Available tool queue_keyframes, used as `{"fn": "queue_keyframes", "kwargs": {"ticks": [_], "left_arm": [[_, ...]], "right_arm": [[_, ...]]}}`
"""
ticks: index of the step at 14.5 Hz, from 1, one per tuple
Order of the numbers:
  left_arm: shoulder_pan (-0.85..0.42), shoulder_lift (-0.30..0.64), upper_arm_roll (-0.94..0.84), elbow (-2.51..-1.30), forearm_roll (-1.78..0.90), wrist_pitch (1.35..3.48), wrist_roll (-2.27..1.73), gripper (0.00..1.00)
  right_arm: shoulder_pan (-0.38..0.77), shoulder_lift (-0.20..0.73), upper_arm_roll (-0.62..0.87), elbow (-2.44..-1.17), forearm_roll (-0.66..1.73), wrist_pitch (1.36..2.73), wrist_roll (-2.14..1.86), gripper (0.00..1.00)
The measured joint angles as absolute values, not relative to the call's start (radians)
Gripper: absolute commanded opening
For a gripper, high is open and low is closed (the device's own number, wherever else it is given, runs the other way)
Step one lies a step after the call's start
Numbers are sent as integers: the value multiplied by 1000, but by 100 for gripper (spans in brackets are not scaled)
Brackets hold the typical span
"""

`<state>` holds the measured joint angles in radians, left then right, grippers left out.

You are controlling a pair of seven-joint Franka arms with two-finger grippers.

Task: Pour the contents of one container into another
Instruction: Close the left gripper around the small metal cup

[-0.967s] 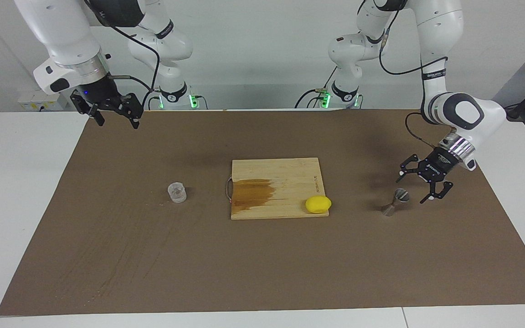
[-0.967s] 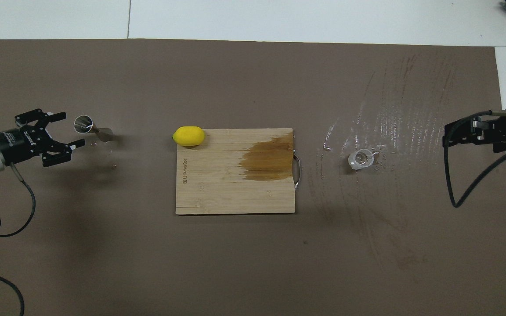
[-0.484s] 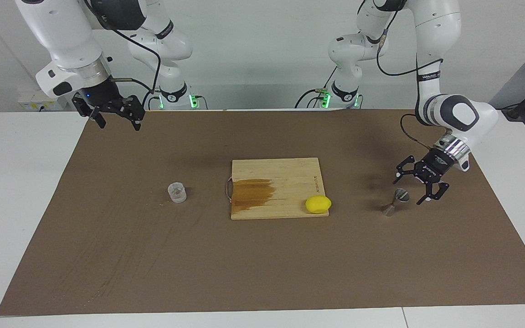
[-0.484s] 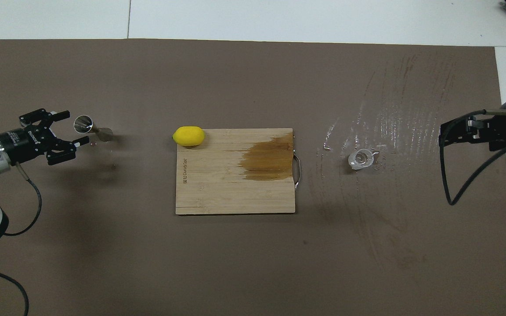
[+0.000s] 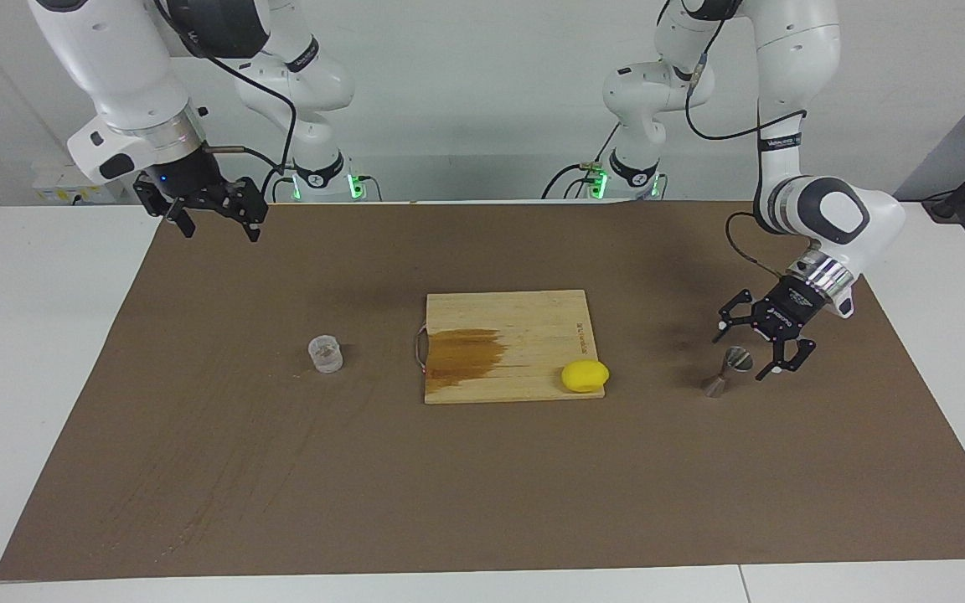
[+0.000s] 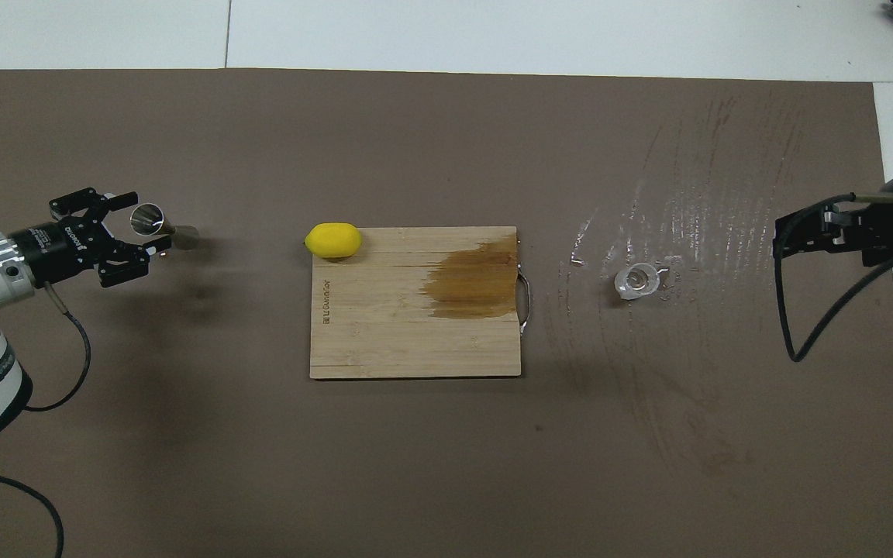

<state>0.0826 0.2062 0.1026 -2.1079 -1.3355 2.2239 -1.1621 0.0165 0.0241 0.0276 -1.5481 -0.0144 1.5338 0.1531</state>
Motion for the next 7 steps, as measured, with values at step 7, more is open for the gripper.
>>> {"fn": "queue_keyframes", "kwargs": {"ticks": [7], "left_arm": [[84, 206, 103, -2118, -1336, 2226, -1143, 82]], "right_arm": [[18, 24, 28, -1548, -14, 1534, 153, 100]]}}
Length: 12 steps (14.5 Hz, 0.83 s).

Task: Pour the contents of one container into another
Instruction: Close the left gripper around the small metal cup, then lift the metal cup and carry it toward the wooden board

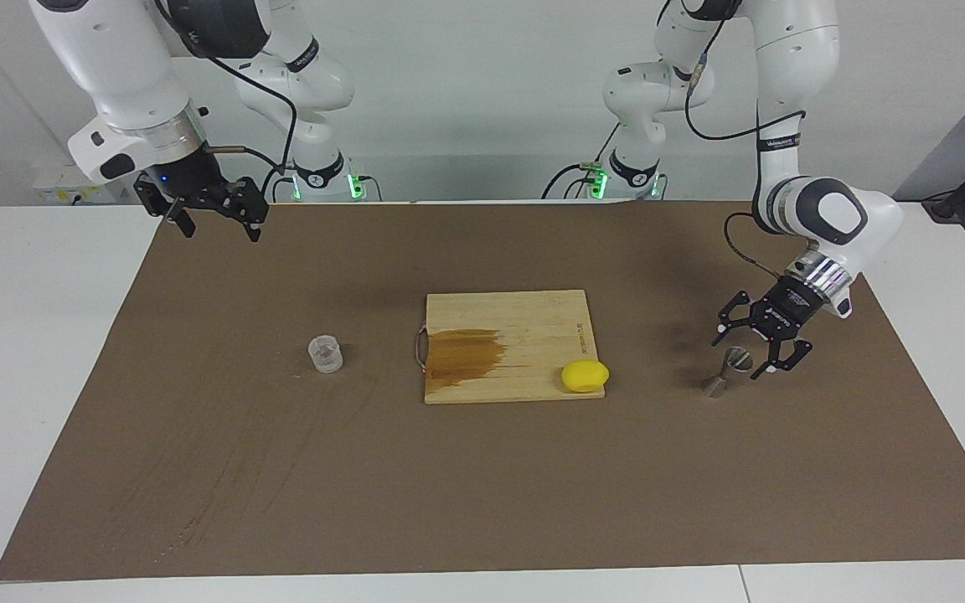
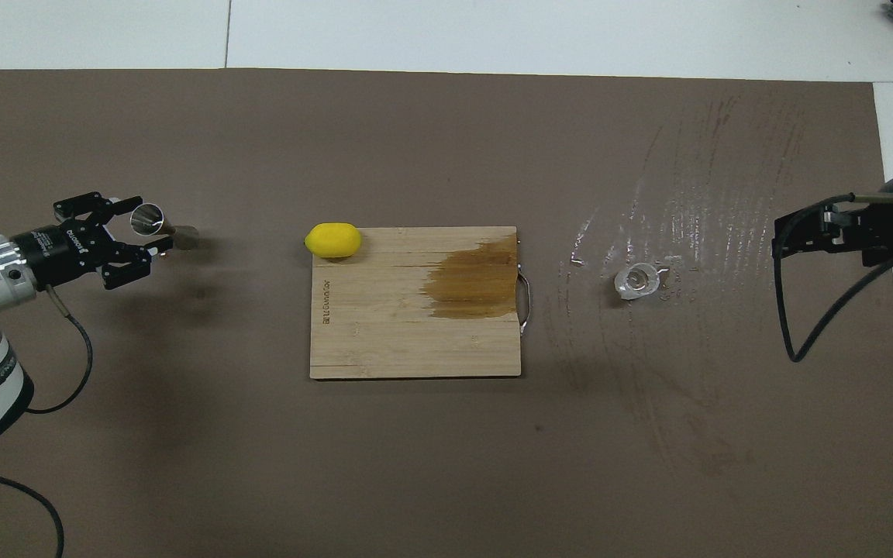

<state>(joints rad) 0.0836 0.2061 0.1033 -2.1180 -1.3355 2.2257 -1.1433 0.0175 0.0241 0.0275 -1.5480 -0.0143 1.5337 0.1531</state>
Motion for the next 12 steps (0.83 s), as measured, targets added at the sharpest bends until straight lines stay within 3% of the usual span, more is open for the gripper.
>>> {"fn": "queue_keyframes", "kwargs": {"ticks": [2, 3, 4, 5, 12], "left_arm": [[85, 206, 105, -2118, -1336, 2226, -1141, 70], [85, 206, 106, -2118, -1336, 2227, -1140, 48], [86, 206, 106, -2119, -1336, 2227, -1136, 16], [85, 206, 106, -2119, -1336, 2227, -1126, 0], [84, 205, 101, -2117, -1343, 2225, -1048, 0]], "right_arm": [[18, 24, 28, -1548, -14, 1534, 153, 100], [18, 24, 28, -1548, -14, 1534, 153, 100], [18, 24, 27, -1548, -14, 1534, 153, 100], [18, 24, 28, -1548, -14, 1534, 153, 100], [18, 21, 26, -1547, -14, 1534, 153, 100]]}}
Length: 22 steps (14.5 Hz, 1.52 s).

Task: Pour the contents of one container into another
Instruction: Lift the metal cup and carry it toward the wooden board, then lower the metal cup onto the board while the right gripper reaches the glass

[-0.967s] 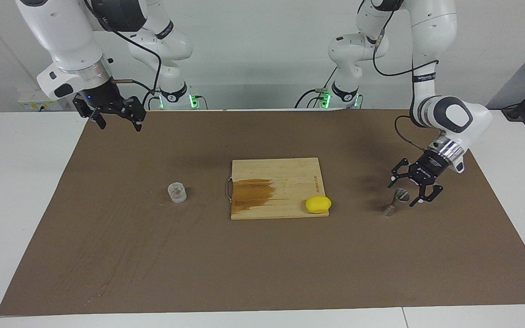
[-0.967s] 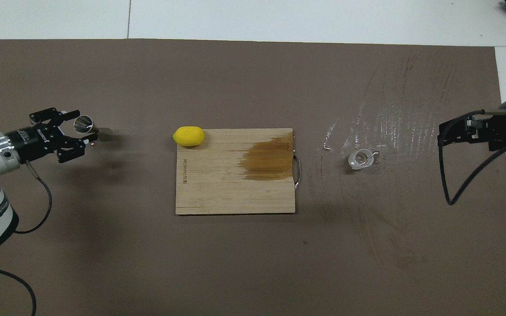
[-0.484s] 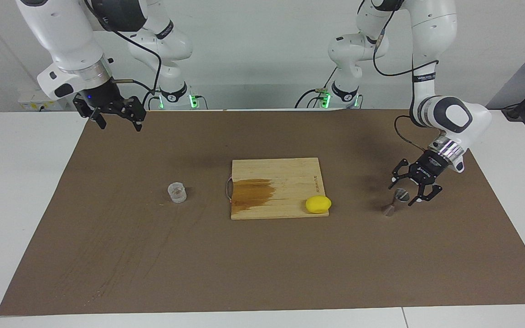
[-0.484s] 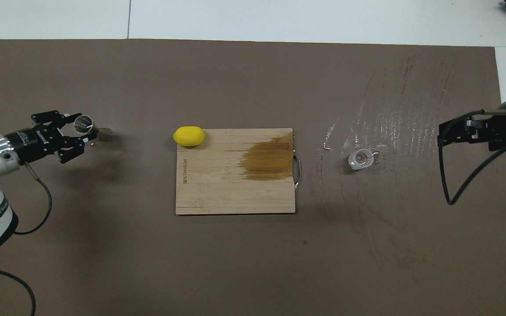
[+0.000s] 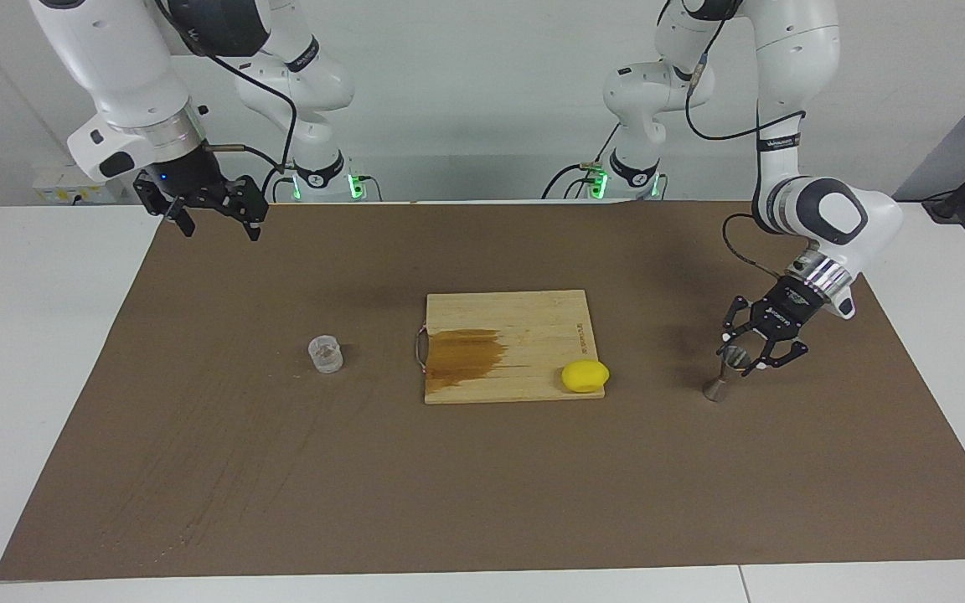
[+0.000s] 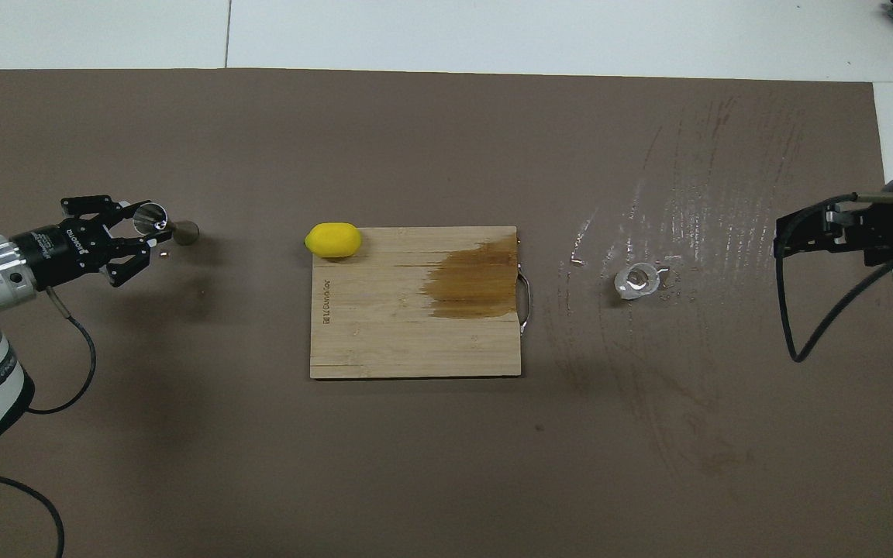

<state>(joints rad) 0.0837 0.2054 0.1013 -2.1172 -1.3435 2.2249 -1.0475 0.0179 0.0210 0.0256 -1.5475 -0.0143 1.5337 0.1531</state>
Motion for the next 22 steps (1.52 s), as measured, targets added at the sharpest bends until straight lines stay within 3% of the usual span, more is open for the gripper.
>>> {"fn": "queue_keyframes", "kwargs": {"ticks": [8, 13, 22], "left_arm": [[65, 188, -37, -2025, -1401, 2163, -1143, 0], [42, 172, -213, -1987, -1477, 2284, -1249, 0], [-404, 246, -258, -1959, -1638, 2825, -1264, 0]], "right_arm": [[15, 21, 24, -1547, -14, 1532, 153, 100], [13, 21, 22, -1547, -14, 1533, 182, 100], [-3, 58, 18, -1551, 115, 1611, 637, 100]]}}
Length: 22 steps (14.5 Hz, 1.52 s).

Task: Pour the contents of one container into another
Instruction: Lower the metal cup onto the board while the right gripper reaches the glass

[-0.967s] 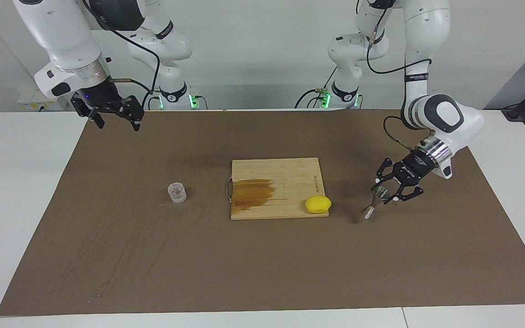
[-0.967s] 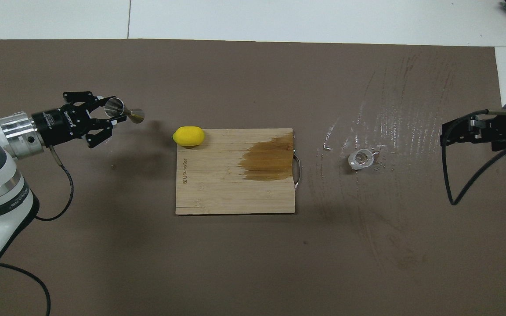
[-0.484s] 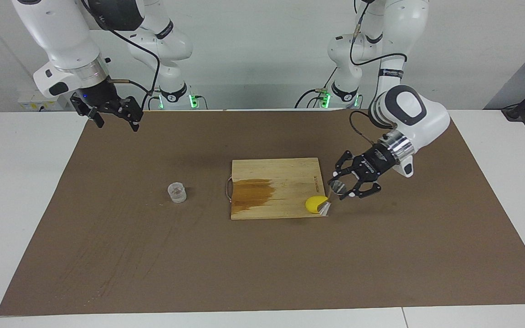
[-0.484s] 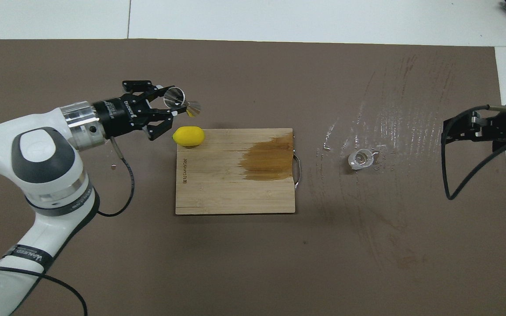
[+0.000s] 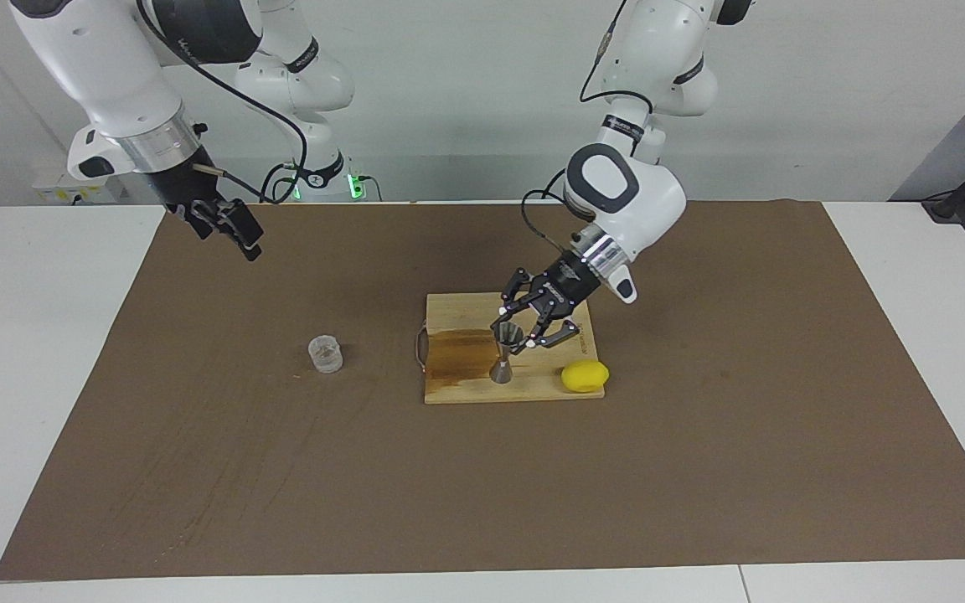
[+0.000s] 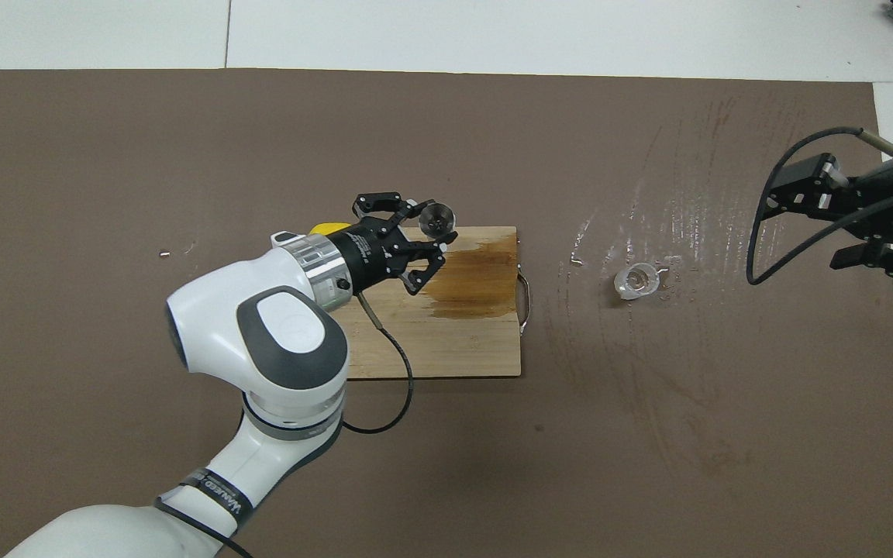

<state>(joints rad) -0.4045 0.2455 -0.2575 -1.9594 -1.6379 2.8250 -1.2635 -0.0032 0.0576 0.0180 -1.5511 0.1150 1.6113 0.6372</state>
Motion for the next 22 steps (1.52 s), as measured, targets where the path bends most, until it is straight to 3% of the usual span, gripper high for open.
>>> {"fn": "queue_keyframes", "kwargs": {"ticks": [3, 10, 18, 21, 22], "left_arm": [[-486, 302, -257, -1941, -1638, 2893, -1264, 0], [-493, 317, -255, -1931, -1638, 2896, -1264, 0], [-517, 317, -261, -1935, -1638, 2896, -1264, 0], [-519, 317, -260, -1938, -1638, 2897, -1264, 53], [-519, 317, -259, -1939, -1638, 2897, -1264, 62]], "right_arm": [[-24, 112, 16, -1558, 199, 1661, 787, 100], [-105, 280, 12, -1608, 380, 1727, 995, 100], [-148, 328, 12, -1871, 571, 1908, 981, 100], [-169, 396, 11, -1902, 640, 1952, 900, 100], [-170, 409, 11, -1902, 662, 1952, 898, 100]]}}
